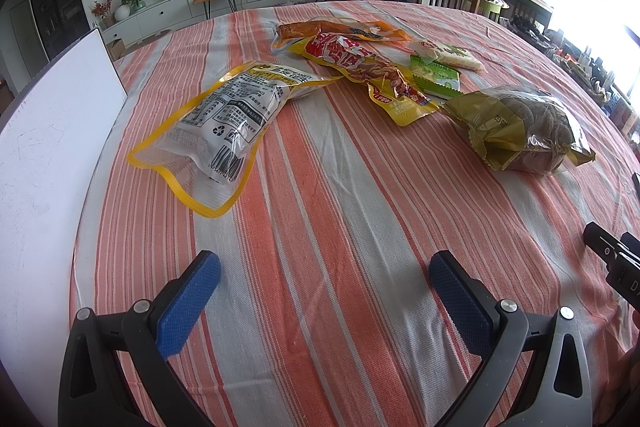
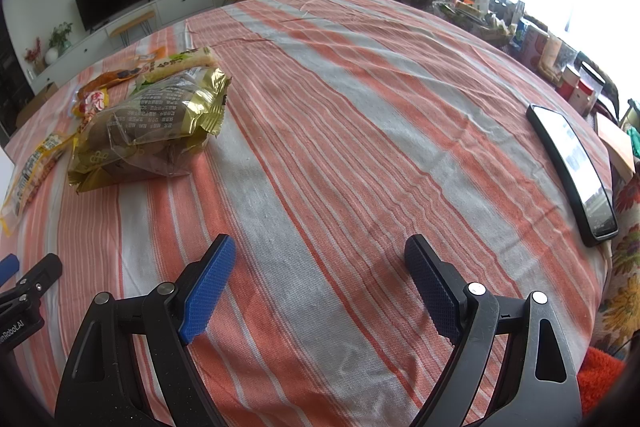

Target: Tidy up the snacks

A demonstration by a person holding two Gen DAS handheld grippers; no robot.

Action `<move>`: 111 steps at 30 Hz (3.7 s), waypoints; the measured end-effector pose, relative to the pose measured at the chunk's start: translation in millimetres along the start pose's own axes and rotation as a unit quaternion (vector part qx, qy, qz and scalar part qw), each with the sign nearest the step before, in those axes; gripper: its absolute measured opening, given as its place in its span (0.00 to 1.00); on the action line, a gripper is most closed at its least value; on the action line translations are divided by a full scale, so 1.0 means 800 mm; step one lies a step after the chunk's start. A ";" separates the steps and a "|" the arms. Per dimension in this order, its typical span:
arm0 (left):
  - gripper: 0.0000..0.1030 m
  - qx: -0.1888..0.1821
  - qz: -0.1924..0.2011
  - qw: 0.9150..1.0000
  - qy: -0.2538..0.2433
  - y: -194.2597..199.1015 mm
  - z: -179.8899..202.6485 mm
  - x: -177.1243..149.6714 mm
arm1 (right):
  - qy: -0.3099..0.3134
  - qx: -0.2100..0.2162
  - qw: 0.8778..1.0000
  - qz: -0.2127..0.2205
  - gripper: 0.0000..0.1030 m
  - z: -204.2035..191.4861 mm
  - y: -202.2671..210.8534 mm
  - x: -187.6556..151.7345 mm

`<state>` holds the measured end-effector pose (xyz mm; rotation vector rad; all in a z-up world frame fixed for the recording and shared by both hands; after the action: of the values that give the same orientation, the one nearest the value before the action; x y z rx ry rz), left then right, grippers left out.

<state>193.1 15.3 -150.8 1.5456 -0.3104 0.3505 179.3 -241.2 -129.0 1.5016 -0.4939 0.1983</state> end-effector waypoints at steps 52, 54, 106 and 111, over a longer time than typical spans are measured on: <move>1.00 0.000 0.000 1.000 0.000 0.000 0.000 0.000 | 0.000 0.000 1.000 0.000 0.86 0.000 0.000 0.000; 1.00 0.000 0.000 1.000 0.000 -0.001 -0.001 0.000 | 0.000 0.000 1.000 0.000 0.86 -0.001 0.000 0.000; 1.00 -0.010 -0.093 0.996 -0.012 0.011 -0.009 -0.012 | 0.000 0.000 1.000 -0.001 0.86 0.000 -0.001 0.001; 1.00 -0.065 -0.062 0.996 -0.009 0.073 -0.031 -0.002 | 0.000 0.000 1.000 -0.001 0.86 0.000 -0.001 0.001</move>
<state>167.2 39.9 -98.5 1.4325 -0.2460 0.2143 179.9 -241.6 -129.2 1.5016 -0.4913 0.1966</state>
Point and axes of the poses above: each gripper's, at about its wrist camera, not at the fingertips, and y roughly against the way its jaws point, z to its right, x to its top, the point moved 2 cm from there along -y, roughly the way its jaws point, and after that the axes turned 12 degrees about -z, right-handed, at the moved point
